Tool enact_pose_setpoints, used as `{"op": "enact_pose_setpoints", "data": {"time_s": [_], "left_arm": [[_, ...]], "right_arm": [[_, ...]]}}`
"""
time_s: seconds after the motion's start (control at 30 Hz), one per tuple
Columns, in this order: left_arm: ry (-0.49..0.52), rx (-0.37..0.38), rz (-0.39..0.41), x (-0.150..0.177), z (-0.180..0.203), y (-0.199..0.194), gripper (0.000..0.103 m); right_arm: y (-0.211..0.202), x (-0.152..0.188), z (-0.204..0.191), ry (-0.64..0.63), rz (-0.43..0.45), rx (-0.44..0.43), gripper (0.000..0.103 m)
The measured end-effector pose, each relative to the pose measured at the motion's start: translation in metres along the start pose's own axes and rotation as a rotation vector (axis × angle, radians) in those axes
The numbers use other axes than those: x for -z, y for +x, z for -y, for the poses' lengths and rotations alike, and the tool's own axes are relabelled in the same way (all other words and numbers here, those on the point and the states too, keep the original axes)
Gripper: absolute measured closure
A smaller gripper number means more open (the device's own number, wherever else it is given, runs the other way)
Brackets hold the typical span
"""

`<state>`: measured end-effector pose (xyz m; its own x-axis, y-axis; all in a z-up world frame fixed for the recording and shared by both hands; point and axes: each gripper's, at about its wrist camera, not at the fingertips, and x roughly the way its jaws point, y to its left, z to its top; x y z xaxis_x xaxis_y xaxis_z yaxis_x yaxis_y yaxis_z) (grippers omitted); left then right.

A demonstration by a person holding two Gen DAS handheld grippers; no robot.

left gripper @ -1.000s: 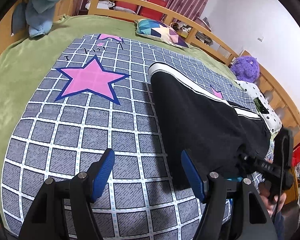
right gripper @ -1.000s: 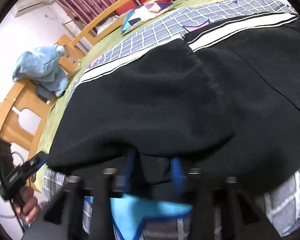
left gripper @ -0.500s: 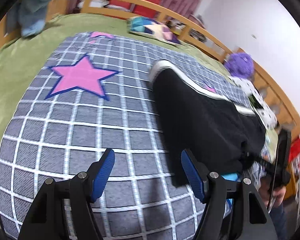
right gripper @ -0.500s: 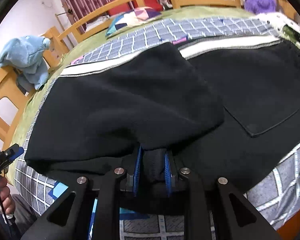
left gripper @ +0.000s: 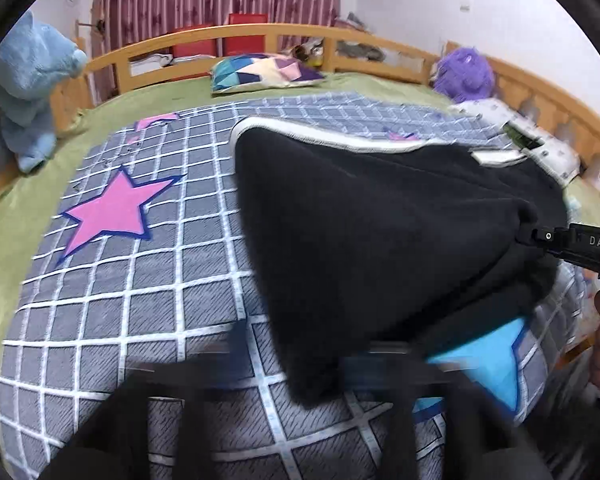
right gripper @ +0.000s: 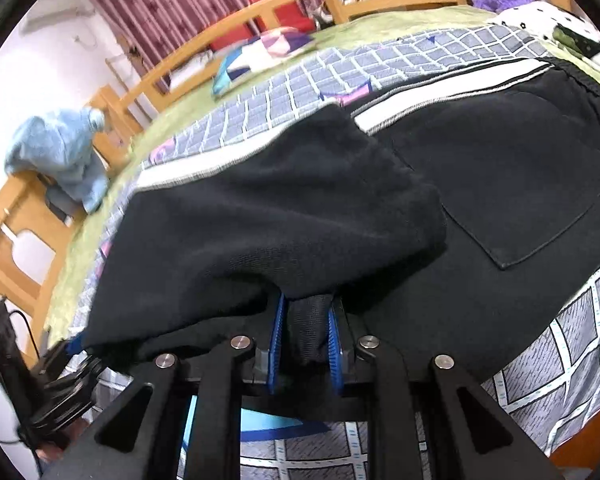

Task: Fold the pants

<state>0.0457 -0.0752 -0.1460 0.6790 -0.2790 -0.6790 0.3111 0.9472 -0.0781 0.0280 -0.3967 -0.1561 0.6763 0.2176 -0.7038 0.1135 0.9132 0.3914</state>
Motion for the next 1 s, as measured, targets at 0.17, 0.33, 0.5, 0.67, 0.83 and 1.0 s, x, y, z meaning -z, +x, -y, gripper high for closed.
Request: {"op": "enact_pose_setpoints", "data": {"time_s": [0.17,0.33,0.5,0.67,0.83,1.0], "left_arm": [[-0.04,0.012,0.083,0.007,-0.032,-0.018,0.09],[-0.065,0.029,-0.02,0.022,-0.036,-0.001,0.09],[-0.024,-0.048,-0.077,0.029,-0.039,-0.005,0.047],[-0.032,0.059,-0.056,0.033,-0.055,-0.036,0.045],[-0.077,0.081,-0.001,0.0,-0.05,-0.036,0.043],[-0.09,0.115,0.035,-0.037,-0.033,-0.019,0.04]], "right_arm": [[-0.037,-0.002,0.013,-0.019,0.147,0.094,0.091],[-0.013,0.012,0.055,0.114,0.026,-0.011,0.091],[-0.013,0.012,0.049,0.066,0.008,-0.001,0.087],[-0.046,0.0,0.054,0.01,0.006,0.027,0.076],[-0.061,-0.023,0.054,0.042,0.074,-0.031,0.07],[-0.031,-0.033,0.039,0.018,0.096,-0.034,0.071]]}}
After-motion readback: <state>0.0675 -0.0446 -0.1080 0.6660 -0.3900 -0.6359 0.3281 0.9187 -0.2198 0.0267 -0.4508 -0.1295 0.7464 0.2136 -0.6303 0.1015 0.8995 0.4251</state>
